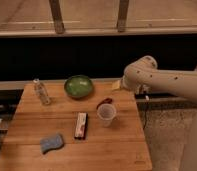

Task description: Push the eraser across the table

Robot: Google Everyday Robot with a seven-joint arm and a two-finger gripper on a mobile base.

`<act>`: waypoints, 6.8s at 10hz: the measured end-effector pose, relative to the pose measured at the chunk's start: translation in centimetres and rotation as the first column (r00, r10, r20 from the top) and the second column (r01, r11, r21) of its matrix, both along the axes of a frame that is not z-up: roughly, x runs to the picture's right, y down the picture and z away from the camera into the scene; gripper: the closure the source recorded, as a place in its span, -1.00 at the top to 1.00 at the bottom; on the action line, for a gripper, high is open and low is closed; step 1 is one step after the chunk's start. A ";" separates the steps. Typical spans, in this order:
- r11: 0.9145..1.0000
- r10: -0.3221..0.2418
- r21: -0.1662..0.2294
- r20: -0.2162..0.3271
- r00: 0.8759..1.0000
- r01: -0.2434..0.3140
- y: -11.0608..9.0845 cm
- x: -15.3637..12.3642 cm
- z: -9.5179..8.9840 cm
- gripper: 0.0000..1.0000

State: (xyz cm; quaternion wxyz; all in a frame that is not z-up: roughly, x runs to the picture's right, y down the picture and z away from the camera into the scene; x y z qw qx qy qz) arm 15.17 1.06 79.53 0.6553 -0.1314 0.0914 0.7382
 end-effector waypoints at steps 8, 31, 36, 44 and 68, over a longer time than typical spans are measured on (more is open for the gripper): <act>1.000 0.000 0.000 0.000 1.000 0.000 0.0 0.0 0.0 0.60; 0.997 -0.081 0.011 0.059 0.995 0.081 0.0 -3.6 -0.6 -1.00; 0.972 -0.221 -0.044 0.163 0.961 0.231 2.0 -11.1 -0.6 -1.00; 0.937 -0.255 -0.170 0.267 0.929 0.306 7.5 -16.2 0.7 -1.00; 0.866 -0.244 -0.352 0.325 0.914 0.356 15.9 -20.1 6.4 -1.00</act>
